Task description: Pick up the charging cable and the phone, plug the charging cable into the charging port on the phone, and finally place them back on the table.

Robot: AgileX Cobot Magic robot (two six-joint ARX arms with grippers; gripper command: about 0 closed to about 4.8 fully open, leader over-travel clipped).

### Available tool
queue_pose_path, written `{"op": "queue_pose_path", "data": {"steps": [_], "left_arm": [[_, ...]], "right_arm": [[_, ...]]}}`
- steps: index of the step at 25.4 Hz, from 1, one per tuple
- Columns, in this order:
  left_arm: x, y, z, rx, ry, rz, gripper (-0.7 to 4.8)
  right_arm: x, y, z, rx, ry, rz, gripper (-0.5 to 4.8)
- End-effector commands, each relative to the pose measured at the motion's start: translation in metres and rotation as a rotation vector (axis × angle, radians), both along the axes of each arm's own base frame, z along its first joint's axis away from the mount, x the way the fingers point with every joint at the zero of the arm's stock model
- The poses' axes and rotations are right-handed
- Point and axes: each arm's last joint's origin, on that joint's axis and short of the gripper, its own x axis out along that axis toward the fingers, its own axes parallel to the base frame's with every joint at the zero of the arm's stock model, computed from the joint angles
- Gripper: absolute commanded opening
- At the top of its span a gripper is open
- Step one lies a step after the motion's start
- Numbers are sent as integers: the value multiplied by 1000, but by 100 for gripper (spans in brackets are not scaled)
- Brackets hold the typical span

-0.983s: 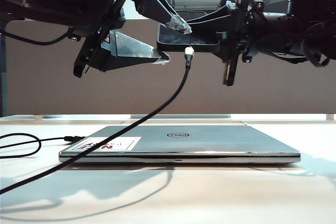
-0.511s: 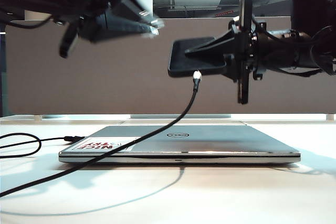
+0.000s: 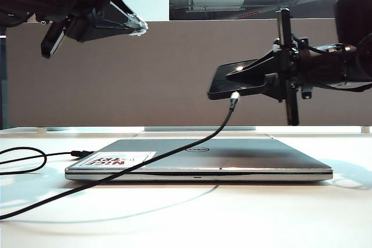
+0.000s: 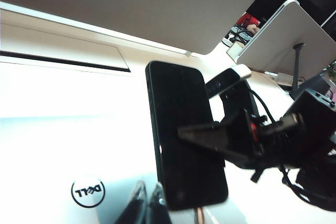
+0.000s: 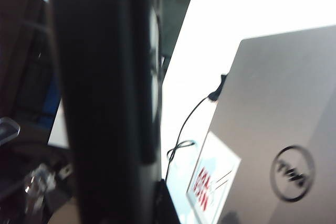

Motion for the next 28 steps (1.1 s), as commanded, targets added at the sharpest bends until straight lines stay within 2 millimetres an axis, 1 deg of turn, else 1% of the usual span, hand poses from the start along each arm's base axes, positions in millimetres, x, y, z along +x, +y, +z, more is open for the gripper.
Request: {"op": "queue_pose_path", "data": {"steps": [1,3,7,10,11,12,14,17,22,24,27,28], "left_arm": [[0,-1,4,-8,-18,-5,-6],[0,-1,4,-8,-18,-5,-6],[0,-1,4,-8,-17,-5,-6],[0,-1,4,-8,-17,-6,-6],[0,-1,4,-7,-16,-6,-6],[0,-1,4,-7,-16,-6,-6],[0,-1,4,-7,-16,-6,-6],[0,-1,4,-7,-15,-6,-6],[0,-1,4,-7,-15,-6,-6],[0,-1,4,-7,-15,-6,-6],[0,-1,4,-7,-15,-6,-6],[0,-1,4,-6,-14,-6,-6]], "right_arm": [[4,-5,12,-19,-122,-73,-6],[6,-6,19,-65,-213,-155,-6],[14,-5,27,-137,-215,-179,-6],[14,-3,36,-239,-232,-195,-6],[14,-3,41,-265,-223,-185,-6],[14,-3,47,-289,-172,-163,-6],[14,-6,51,-300,-116,-121,-6],[14,-8,54,-335,-61,-72,-6],[12,-10,57,-493,-28,-54,-6],[11,-12,58,-528,-3,-38,-6],[9,-22,61,-523,39,-2,-6],[8,-31,62,-490,59,15,-6]]}}
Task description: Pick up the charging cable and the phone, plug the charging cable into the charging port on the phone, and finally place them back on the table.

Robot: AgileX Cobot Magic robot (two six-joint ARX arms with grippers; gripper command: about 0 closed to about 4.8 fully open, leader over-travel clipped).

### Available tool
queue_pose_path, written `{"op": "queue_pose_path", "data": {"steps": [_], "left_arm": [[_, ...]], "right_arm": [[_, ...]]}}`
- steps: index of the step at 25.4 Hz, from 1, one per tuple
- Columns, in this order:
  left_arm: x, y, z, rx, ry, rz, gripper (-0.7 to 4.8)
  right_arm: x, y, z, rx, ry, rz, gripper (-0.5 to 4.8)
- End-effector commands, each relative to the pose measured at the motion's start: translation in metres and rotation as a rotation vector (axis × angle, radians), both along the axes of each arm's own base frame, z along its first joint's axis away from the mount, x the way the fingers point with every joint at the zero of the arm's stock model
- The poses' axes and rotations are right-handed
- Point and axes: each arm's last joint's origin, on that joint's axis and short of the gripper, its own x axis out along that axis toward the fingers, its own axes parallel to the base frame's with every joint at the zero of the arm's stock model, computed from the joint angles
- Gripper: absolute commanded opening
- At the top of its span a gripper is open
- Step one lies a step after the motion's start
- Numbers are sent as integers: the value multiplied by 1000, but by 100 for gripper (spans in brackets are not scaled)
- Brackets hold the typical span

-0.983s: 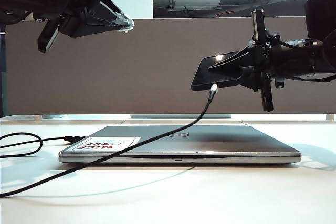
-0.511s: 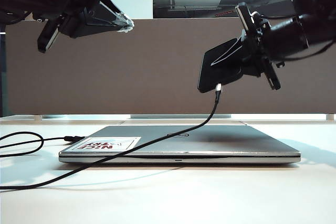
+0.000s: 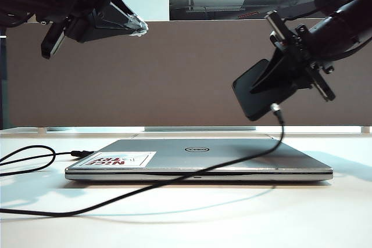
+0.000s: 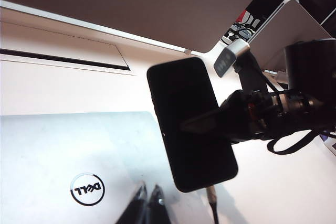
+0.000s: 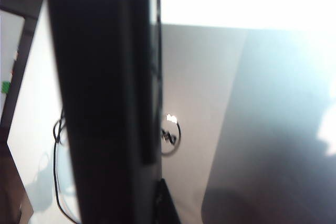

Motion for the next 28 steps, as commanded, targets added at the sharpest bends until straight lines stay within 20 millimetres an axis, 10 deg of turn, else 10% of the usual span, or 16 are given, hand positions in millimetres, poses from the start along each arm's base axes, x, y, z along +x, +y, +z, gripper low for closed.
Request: {"op": "queue_pose_path", "data": {"steps": [1,11,28], "left_arm": [[0,0,4,-8,-17,-4,-6],[0,0,4,-7,-15,-4,-6],[0,0,4,-7,-15,-4,-6]], "right_arm": [[-3,-20,7,61,18,40,-6],[-21,-79,-8,-137,169,-90,-6],[-9,-84,-36,-160,195,-60,-6]]}}
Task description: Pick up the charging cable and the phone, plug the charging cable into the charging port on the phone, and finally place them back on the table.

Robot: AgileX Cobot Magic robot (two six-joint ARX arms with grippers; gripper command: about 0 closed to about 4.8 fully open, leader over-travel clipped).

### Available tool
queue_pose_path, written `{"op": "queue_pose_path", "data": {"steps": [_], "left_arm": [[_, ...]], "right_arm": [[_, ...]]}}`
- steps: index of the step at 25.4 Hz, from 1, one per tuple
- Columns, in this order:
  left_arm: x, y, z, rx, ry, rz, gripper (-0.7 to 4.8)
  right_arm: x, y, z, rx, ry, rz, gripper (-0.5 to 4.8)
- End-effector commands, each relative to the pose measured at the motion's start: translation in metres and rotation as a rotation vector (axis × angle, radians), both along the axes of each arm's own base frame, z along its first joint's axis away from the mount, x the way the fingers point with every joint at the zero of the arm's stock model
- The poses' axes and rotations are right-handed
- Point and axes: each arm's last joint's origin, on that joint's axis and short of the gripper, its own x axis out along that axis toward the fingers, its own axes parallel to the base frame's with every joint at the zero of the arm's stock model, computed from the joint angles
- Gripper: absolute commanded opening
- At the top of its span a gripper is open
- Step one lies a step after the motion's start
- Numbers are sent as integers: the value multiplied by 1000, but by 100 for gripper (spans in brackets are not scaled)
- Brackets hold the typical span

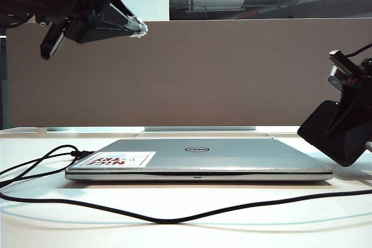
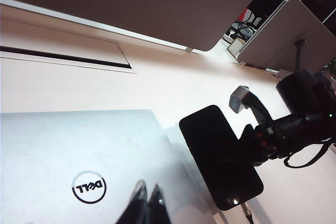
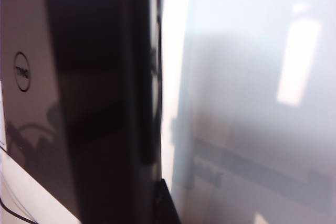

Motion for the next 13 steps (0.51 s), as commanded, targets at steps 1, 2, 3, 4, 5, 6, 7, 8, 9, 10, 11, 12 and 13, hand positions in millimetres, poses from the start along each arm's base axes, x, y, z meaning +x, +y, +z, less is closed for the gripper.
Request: {"op": "queue_pose_path", "data": {"steps": [1,2,3,4,5,6,7,8,9,10,11,12,13], "left_arm": [[0,0,4,-11,-21,-5,-6],[0,0,4,-11,-21,-5,-6],[0,0,4,-11,-21,-5,-6],[0,0,4,-11,-21,-5,-6],[0,0,4,-11,-21,-5,-6],[0,0,4,-11,-21,-5,-6],[0,0,4,-11,-21,-5,-6],[0,0,4,-11,-21,-5,-6],[0,0,4,-11,-21,-5,-6],[0,0,4,-11,-21,-5,-6],[0,0,4,-11,-21,-5,-6],[0,0,4,-11,-21,-5,-6],[0,0,4,-11,-21,-5,-6]], "right_arm": [[4,0,3,10,-54,14,-6],[4,0,3,10,-54,14,-6],[4,1,3,10,-54,16,-6],[4,1,3,10,-54,16,-6],[4,1,3,10,-54,16,-6],[5,1,3,10,-54,18,-6],[5,2,3,10,-54,18,-6],[5,2,2,10,-53,18,-6],[5,2,1,10,-52,18,-6],[6,2,0,10,-49,19,-6],[6,2,-1,9,-49,18,-6],[6,2,-1,3,-47,17,-6],[7,2,-3,3,-46,18,-6]]}}
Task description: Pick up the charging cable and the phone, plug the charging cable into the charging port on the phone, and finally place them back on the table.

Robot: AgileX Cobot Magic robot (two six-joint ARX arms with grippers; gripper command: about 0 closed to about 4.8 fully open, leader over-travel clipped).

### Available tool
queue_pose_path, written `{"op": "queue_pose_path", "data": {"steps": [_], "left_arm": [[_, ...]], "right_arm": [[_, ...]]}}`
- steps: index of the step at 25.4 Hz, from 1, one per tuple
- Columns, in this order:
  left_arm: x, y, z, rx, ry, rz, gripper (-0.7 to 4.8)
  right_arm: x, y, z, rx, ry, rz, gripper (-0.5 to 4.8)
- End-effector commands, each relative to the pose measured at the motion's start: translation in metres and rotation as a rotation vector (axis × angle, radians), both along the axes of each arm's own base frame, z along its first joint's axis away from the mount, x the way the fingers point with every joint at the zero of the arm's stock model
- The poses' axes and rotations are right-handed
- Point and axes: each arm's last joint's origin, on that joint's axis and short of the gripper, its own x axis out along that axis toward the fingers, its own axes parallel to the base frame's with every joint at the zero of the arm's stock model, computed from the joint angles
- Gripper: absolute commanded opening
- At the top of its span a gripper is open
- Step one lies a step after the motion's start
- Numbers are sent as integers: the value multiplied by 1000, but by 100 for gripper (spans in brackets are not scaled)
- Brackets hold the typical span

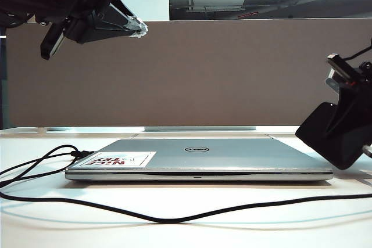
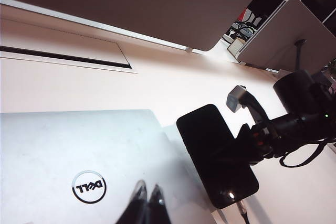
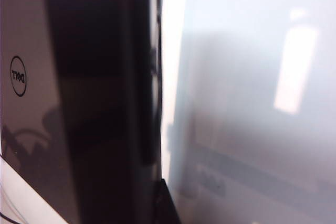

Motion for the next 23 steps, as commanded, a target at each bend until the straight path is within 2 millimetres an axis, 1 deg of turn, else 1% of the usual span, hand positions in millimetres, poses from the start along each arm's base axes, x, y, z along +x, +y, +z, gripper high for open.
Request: {"op": "queue_pose_path", "data": {"steps": [1,3,6,9,10,11,12,13,14,15,21,23], "left_arm": [[0,0,4,-11,-21,-5,-6],[0,-1,4,-11,-21,-5,-6],[0,-1,4,-11,-21,-5,-6],[0,0,4,-11,-21,-5,-6],[0,0,4,-11,-21,-5,-6],[0,0,4,-11,-21,-5,-6],[0,0,4,-11,-21,-5,-6],[0,0,4,-11,-21,-5,-6],[0,0,4,-11,-21,-5,-6],[0,0,4,-11,-21,-5,-6],[0,0,4,-11,-21,-5,-6],[0,0,4,-11,-21,-5,-6]], "right_arm": [[4,3,0,-4,-27,15,-6],[4,4,-1,-21,-24,16,-6],[5,12,-2,-31,-25,40,-6],[7,16,-2,-57,-37,47,-6],[7,14,-2,-67,-37,40,-5],[7,13,-1,-83,-37,32,35],[7,12,-2,-103,-31,23,117],[7,11,-2,-120,-28,17,166],[6,11,-2,-130,-25,14,199],[7,11,-2,-142,-24,10,221],[6,9,1,-216,-32,-12,224],[7,7,8,-268,-50,-26,224]]}}
